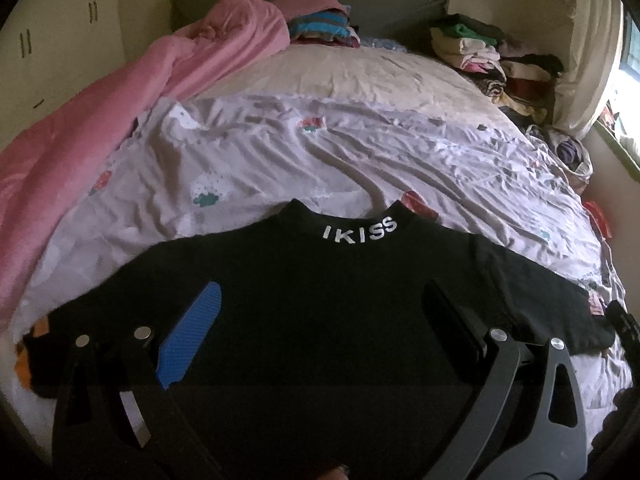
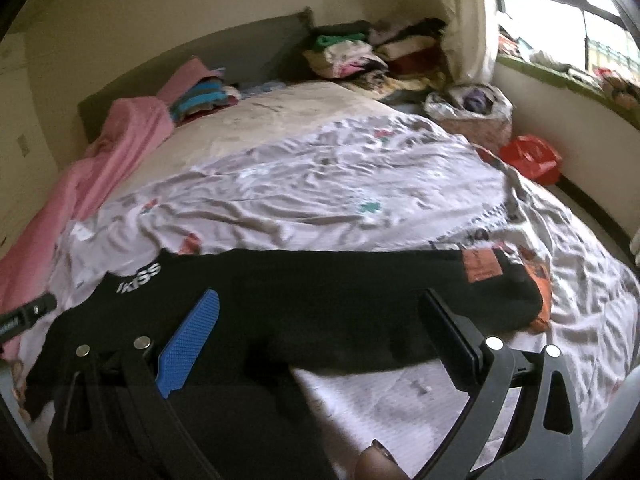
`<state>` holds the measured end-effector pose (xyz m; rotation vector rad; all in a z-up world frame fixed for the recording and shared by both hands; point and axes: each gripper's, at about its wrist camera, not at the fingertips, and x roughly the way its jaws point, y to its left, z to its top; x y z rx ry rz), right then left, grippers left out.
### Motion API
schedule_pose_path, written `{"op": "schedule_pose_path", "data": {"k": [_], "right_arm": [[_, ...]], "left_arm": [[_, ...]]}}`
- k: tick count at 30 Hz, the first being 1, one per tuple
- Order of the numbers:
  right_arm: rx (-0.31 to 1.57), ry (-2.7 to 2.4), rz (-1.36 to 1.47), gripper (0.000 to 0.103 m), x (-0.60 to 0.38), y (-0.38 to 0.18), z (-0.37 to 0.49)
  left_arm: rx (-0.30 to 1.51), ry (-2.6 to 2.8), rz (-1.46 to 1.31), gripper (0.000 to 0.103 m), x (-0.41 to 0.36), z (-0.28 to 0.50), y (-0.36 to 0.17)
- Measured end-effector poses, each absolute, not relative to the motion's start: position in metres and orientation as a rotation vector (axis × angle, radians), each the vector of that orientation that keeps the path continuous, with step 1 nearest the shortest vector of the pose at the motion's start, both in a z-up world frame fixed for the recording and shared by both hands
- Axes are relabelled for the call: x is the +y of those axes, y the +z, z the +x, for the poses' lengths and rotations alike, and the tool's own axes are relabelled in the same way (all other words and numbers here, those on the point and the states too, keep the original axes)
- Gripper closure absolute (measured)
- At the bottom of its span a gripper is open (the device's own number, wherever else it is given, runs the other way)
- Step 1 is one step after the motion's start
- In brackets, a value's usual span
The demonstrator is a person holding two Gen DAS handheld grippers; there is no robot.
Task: Fold small clothes
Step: 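Move the right gripper to the orange cuff of the nearest sleeve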
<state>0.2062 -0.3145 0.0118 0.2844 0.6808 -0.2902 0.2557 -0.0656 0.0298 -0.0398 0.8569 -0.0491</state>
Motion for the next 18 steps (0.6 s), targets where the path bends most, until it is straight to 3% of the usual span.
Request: {"op": "schedule_pose_path", "data": {"k": [18], "right_arm": [[0.731,-0.564,0.572,0.004,-0.427,-0.054,0.170]], "left_arm": [[0.911,-0.099,-0.029,0.009,-0.081,0.263,-0.035]]}}
